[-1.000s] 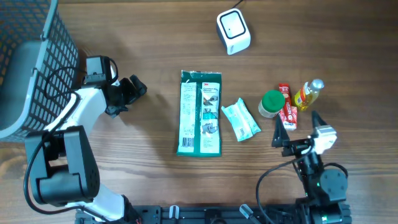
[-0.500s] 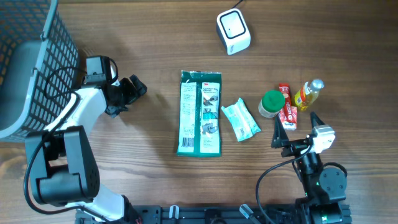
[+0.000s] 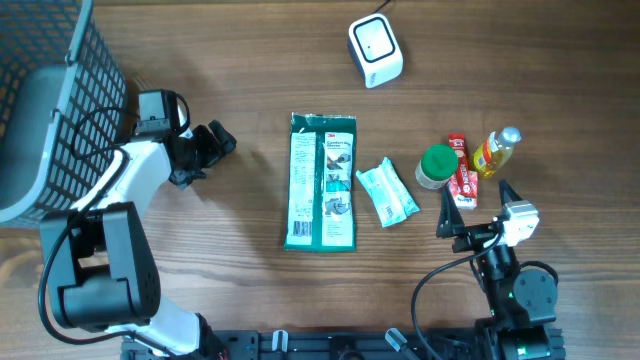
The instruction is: Scan the item barcode
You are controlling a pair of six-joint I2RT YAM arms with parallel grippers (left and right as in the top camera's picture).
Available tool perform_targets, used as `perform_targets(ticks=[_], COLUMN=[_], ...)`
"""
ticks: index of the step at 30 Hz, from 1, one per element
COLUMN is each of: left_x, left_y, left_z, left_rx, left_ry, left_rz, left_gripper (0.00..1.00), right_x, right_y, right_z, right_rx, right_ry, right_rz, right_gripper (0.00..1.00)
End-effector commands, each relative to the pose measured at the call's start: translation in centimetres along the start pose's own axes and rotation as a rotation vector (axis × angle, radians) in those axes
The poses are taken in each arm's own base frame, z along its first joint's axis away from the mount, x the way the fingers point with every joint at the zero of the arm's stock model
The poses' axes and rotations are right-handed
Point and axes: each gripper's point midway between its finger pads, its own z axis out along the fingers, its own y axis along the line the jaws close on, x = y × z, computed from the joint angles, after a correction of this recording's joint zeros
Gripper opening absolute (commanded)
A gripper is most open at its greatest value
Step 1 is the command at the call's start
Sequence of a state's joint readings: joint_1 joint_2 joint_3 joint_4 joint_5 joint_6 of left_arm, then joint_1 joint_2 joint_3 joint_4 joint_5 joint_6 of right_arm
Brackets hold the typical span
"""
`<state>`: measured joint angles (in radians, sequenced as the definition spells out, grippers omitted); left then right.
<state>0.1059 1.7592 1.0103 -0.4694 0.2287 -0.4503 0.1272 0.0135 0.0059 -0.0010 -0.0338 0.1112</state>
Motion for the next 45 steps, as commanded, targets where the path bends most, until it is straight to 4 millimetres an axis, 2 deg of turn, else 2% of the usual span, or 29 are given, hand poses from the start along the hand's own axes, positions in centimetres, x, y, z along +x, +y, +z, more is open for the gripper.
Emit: perform_targets(ticks=[1,5,8,11,13,15,17,21,22,25,31,34,39,42,45], left_x=[-1.3,-2.2,-3.2,-4.2,-4.3,-3.8,-3.0,-1.1,-0.8,0.7,5.2,8.1,12.6,13.0,12.8], left_y=[-0.3,-1.4,-2.9,-5.2,-6.2,-7.3,-7.9,-8.4,-8.4,-8.1,-5.6,-4.6,-2.3,-1.3,-1.6], left_z=[-1.0,-3.2,-6.6,-13.0,-16.6,-21.7,-25.5,-31.3,-32.0,-33.5,-33.7,-33.0,-30.1,-30.0,-30.9], left_rx=[0.006,0.04,0.089,0.179,0.227,0.296,0.347,0.427,0.436,0.451,0.416,0.409,0.403,0.411,0.486], left_ry=[-0.044,-0.106,-0.193,-0.352,-0.436,-0.559,-0.649,-0.789,-0.806,-0.829,-0.767,-0.71,-0.631,-0.713,-0.833], left_rz=[0.001,0.017,0.04,0.081,0.103,0.136,0.159,0.196,0.201,0.208,0.192,0.204,0.243,0.25,0.268], left_gripper=[1.0,1.0,1.0,1.0,1.0,1.0,1.0,1.0,1.0,1.0,1.0,1.0,1.0,1.0,1.0], right_x=[-0.2,-0.2,-0.2,-0.2,-0.2,-0.2,-0.2,-0.2,-0.2,-0.2,-0.2,-0.2,-0.2,-0.2,-0.2], right_y=[0.2,0.2,0.2,0.2,0.2,0.2,0.2,0.2,0.2,0.2,0.2,0.2,0.2,0.2,0.2], right_z=[-0.1,-0.1,-0.1,-0.1,-0.1,-0.1,-0.1,-0.1,-0.1,-0.1,-0.1,-0.1,-0.1,-0.1,-0.1], right_rx=[-0.012,-0.012,-0.012,-0.012,-0.012,-0.012,-0.012,-0.012,-0.012,-0.012,-0.012,-0.012,-0.012,-0.012,-0.012], right_ry=[-0.011,-0.011,-0.011,-0.011,-0.011,-0.011,-0.011,-0.011,-0.011,-0.011,-0.011,-0.011,-0.011,-0.011,-0.011], right_rz=[-0.007,-0.007,-0.006,-0.006,-0.007,-0.006,-0.007,-0.007,-0.007,-0.007,-0.006,-0.006,-0.007,-0.007,-0.007], right_gripper=[1.0,1.0,1.0,1.0,1.0,1.0,1.0,1.0,1.0,1.0,1.0,1.0,1.0,1.0,1.0])
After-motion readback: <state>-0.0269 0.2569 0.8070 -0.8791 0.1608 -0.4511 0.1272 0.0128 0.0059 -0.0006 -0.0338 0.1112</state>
